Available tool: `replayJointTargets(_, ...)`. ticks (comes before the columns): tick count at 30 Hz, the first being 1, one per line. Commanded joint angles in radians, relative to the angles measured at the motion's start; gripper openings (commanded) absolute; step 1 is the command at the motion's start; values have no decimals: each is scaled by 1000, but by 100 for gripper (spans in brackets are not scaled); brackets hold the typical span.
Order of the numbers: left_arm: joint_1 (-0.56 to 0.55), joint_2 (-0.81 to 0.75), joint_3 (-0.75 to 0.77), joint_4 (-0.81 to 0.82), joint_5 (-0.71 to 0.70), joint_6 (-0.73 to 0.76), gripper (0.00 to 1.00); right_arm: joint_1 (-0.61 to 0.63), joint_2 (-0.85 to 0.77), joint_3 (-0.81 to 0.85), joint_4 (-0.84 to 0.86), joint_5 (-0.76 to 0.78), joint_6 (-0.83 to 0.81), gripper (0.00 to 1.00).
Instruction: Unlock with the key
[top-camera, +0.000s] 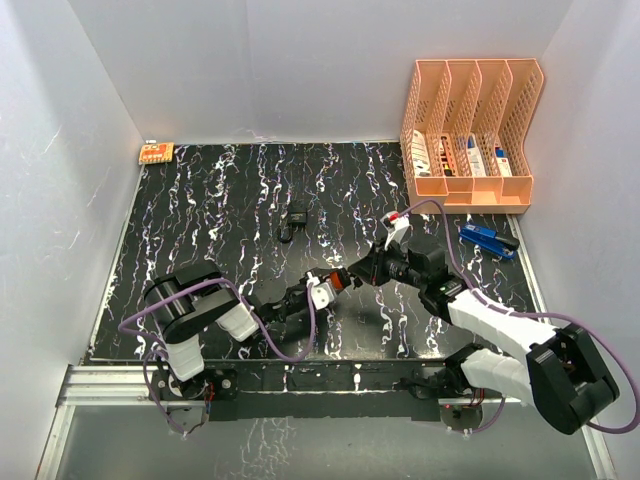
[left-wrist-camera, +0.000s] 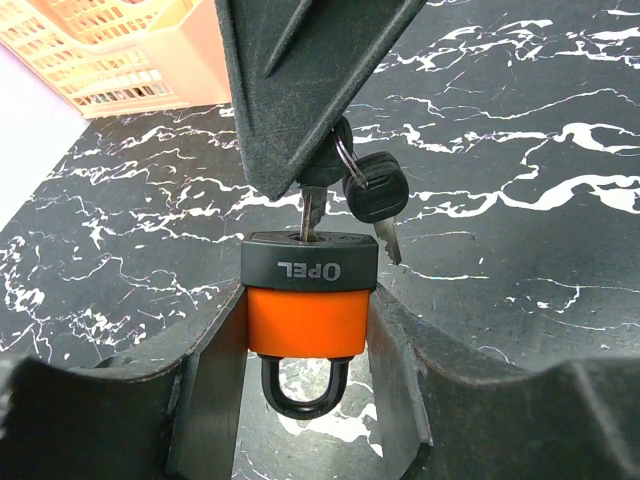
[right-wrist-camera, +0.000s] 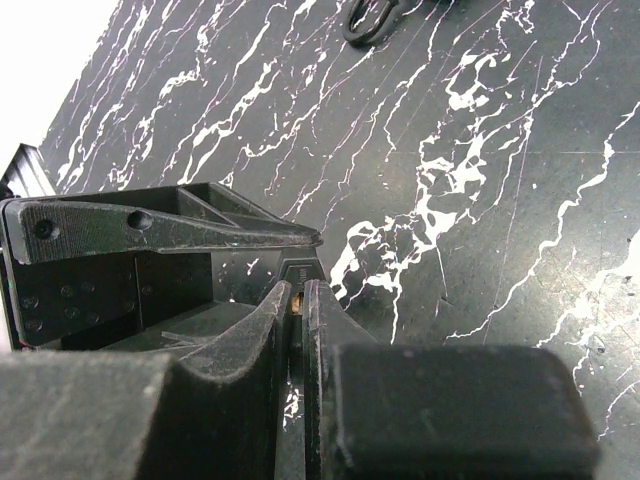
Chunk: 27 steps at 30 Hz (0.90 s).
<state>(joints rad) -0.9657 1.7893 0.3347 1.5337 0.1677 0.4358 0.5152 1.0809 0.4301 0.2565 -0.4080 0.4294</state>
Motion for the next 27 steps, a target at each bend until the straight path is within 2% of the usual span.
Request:
replayJointTargets(1,-2,-85,66,147,21,23,0,6,21,45,20,0,37,0)
replayJointTargets(7,-1,-118,102,112,10,15,0,10,52,59,19,9,45,0)
replayJointTargets(16,-1,-200,180,-27,17,-29,0,29,78,77,11,24,42,0)
replayJointTargets(27,-1,-251,254,-144,-79,-101,0,55,108,77,24,49,49,0)
